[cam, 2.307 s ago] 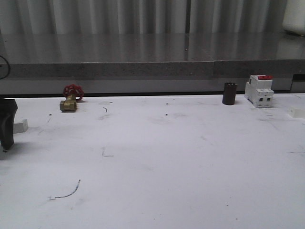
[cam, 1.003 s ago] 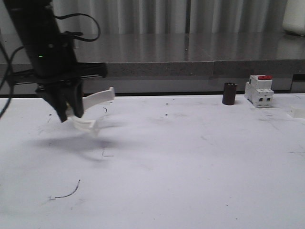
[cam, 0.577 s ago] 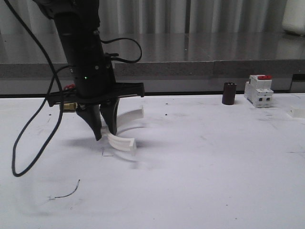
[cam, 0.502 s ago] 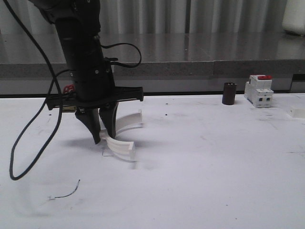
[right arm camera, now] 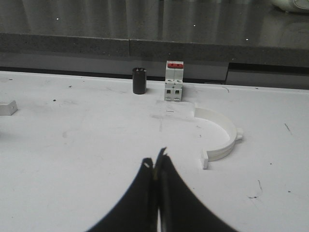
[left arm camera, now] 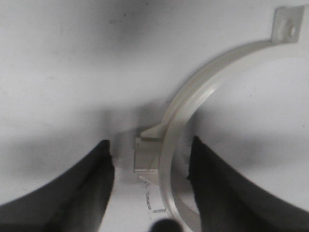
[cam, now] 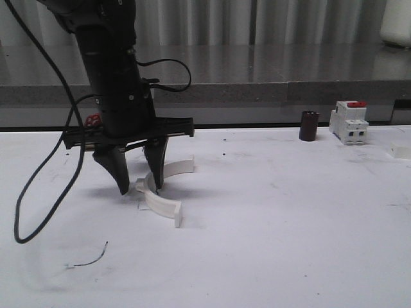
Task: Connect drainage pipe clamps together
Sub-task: 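Open the left gripper, release the clamp half, and lift away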
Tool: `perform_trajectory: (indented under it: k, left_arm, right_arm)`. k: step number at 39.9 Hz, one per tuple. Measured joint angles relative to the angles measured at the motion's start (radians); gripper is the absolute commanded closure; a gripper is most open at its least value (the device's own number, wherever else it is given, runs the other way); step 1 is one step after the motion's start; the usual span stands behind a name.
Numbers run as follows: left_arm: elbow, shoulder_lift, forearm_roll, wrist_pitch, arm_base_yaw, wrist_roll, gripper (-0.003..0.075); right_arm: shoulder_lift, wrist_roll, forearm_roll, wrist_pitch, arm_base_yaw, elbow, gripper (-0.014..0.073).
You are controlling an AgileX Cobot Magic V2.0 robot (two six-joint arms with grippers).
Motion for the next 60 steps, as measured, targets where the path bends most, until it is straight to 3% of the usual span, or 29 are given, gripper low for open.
perform_trajectory:
  k: [3,22,25,30,38,49,60]
  left_arm:
    - [0.000,0.000,0.000,0.000,0.000,0.000,0.0193]
    - [-0.087,-0.044,0.047,-0.004,-0.002,0.051,0.0223]
    - [-0.087,-0.063,0.089,-0.004,-0.003,0.054,0.0271]
    - [-0.087,-0.089,0.131,0.000,-0.003,0.056,0.0419]
    - [-0.087,-0.126,0.198,0.005,-0.003,0.057,0.0744]
    - [-0.027,-0.207,0.356,0.015,-0.003,-0.004,0.0740]
    - [0.220,-0.436,0.366,-0.085,0.057,0.026,0.0740]
  right_arm:
    - [0.000,0.000,0.000,0.000,0.000,0.000,0.0715]
    - [0.000,0.000,0.000,0.000,0.000,0.000,0.0715]
    - [0.000,0.000,0.000,0.000,0.000,0.000,0.0715]
    - [0.000,0.000,0.000,0.000,0.000,0.000,0.0715]
    - [0.000,0.000,0.000,0.000,0.000,0.000,0.0715]
    - [0.000,0.000,0.000,0.000,0.000,0.000,0.0715]
    - [0.000,0.000,0.000,0.000,0.000,0.000,0.0715]
